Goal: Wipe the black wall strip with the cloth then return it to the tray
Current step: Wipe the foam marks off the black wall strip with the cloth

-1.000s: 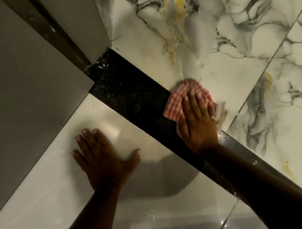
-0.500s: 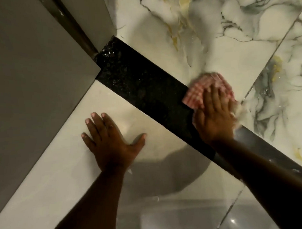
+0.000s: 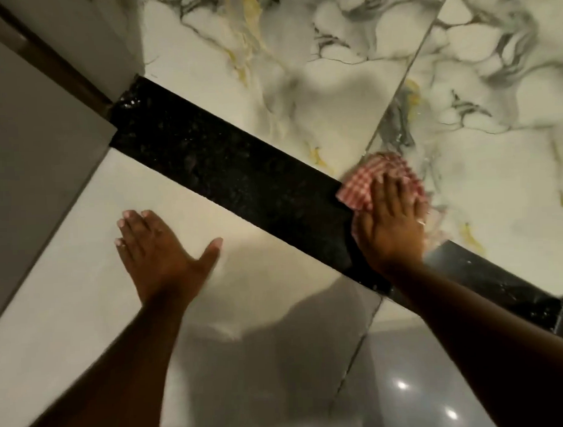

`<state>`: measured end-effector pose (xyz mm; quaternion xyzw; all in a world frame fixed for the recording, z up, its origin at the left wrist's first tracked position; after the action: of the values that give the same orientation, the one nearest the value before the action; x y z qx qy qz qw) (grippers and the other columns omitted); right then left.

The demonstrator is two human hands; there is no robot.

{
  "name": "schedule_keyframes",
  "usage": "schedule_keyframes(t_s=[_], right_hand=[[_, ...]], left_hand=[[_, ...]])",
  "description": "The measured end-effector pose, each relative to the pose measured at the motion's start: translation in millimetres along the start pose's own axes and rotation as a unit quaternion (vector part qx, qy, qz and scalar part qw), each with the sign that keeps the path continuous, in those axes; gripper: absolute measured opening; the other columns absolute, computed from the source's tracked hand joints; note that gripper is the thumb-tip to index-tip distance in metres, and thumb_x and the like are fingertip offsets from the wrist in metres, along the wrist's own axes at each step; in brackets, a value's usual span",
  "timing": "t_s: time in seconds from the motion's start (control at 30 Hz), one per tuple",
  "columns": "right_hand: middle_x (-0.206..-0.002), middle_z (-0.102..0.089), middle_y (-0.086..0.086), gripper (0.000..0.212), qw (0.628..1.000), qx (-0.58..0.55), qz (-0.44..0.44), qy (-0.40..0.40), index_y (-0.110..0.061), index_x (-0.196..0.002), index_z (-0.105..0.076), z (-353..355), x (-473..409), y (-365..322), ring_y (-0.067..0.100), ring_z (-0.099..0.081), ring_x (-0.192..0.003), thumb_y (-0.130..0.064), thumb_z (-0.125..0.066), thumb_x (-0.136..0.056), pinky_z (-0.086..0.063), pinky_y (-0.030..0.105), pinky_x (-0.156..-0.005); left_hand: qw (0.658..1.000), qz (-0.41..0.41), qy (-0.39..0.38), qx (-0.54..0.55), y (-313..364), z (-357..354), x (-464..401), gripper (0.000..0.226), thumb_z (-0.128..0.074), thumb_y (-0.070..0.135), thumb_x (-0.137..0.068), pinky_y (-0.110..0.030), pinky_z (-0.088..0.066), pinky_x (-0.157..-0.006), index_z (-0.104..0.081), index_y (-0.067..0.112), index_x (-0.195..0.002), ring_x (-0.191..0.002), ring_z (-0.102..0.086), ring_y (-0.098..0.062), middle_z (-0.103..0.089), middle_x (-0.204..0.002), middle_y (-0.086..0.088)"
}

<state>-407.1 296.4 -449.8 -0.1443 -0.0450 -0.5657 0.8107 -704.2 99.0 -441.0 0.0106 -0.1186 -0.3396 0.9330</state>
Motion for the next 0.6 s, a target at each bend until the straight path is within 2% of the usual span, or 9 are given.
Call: schedule_keyframes(t_s=[0.07,0.13,0.17,0.23,0.33,0.4,0.47,0.53,0.6], right_hand=[[-0.165,-0.008,0.013,0.070,1.000,-0.001,-0.018,0.001,-0.012,-0.157,-0.015,-6,50,24,0.029,0.003,-0.152,-0.050,-0.017,-0.099,-0.006,0.058,-0.121],[-0.159,-0.026,0.017,0.067,1.000,-0.021,0.021,0.009,-0.006,-0.151,-0.033,-26,90,-8,0.036,-0.015,-0.149,-0.044,-0.031,-0.095,-0.019,0.063,-0.115],[-0.158,-0.029,0.016,0.067,0.999,-0.030,0.029,0.016,-0.006,-0.148,-0.038,-32,101,-15,0.036,-0.020,-0.148,-0.042,-0.035,-0.092,-0.019,0.062,-0.115],[-0.160,-0.021,0.008,0.065,0.996,-0.041,0.073,0.034,-0.012,-0.151,-0.034,-33,93,-39,0.030,-0.014,-0.150,-0.043,-0.036,-0.093,-0.003,0.054,-0.120],[-0.162,-0.013,0.003,0.062,0.989,-0.030,0.144,0.025,-0.017,-0.154,-0.029,-24,60,-12,0.027,-0.005,-0.152,-0.046,-0.028,-0.098,0.003,0.053,-0.121],[-0.162,-0.013,0.006,0.064,0.993,-0.024,0.111,0.030,-0.015,-0.154,-0.028,-15,46,32,0.028,-0.004,-0.151,-0.046,-0.026,-0.098,0.006,0.048,-0.120],[-0.162,-0.014,0.011,0.066,0.998,-0.031,0.015,0.045,-0.011,-0.154,-0.029,-7,55,85,0.029,-0.004,-0.151,-0.046,-0.023,-0.099,0.007,0.042,-0.120],[-0.159,-0.027,0.020,0.062,0.994,-0.021,-0.051,0.095,-0.003,-0.150,-0.036,0,91,132,0.037,-0.017,-0.150,-0.039,-0.030,-0.100,-0.006,0.052,-0.121],[-0.155,-0.034,0.024,0.061,0.992,0.002,-0.077,0.099,0.001,-0.146,-0.042,-9,132,128,0.040,-0.023,-0.146,-0.034,-0.039,-0.096,-0.015,0.061,-0.117]], left_hand=[[0.999,-0.045,-0.019,0.000,39,-15,45,0.126,-0.043,0.086,-0.075,-0.059,-0.010,-0.122,-0.017,-0.008,-0.155,-0.152,-0.012,-0.049,-0.014,-0.162,-0.036],[0.995,-0.088,-0.041,0.002,77,-31,95,0.119,-0.043,0.082,-0.080,-0.058,-0.012,-0.123,-0.023,-0.009,-0.154,-0.152,-0.016,-0.049,-0.018,-0.161,-0.035],[0.992,-0.120,-0.042,-0.001,103,-42,122,0.112,-0.043,0.076,-0.083,-0.060,-0.015,-0.123,-0.026,-0.010,-0.153,-0.151,-0.019,-0.049,-0.020,-0.161,-0.035],[0.988,-0.153,-0.028,-0.013,117,-53,141,0.101,-0.041,0.066,-0.087,-0.062,-0.023,-0.120,-0.030,-0.011,-0.151,-0.150,-0.023,-0.049,-0.023,-0.160,-0.034],[0.986,-0.158,-0.021,-0.041,114,-57,141,0.109,-0.039,0.073,-0.084,-0.057,-0.012,-0.124,-0.022,-0.008,-0.155,-0.153,-0.014,-0.045,-0.018,-0.163,-0.032],[0.986,-0.156,-0.027,-0.043,116,-56,142,0.112,-0.042,0.074,-0.082,-0.057,-0.010,-0.124,-0.019,-0.007,-0.156,-0.154,-0.011,-0.043,-0.014,-0.165,-0.030],[0.987,-0.151,-0.034,-0.037,118,-57,142,0.114,-0.041,0.075,-0.080,-0.057,-0.010,-0.124,-0.017,-0.006,-0.156,-0.154,-0.010,-0.044,-0.013,-0.165,-0.030],[0.987,-0.152,-0.032,-0.032,122,-57,143,0.116,-0.040,0.076,-0.078,-0.058,-0.009,-0.124,-0.014,-0.005,-0.157,-0.154,-0.009,-0.044,-0.011,-0.165,-0.030],[0.989,-0.139,-0.036,-0.033,124,-59,141,0.118,-0.040,0.077,-0.075,-0.058,-0.008,-0.124,-0.011,-0.003,-0.158,-0.154,-0.007,-0.043,-0.009,-0.166,-0.029]])
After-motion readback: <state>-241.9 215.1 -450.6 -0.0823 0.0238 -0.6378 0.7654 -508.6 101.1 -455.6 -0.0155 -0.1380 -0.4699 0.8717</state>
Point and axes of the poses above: each hand's wrist, its own x-axis away from the middle knuckle, its own z-axis out of the back of the hand, y = z × x, the point moved 2 cm from there along -x, towards the middle knuckle
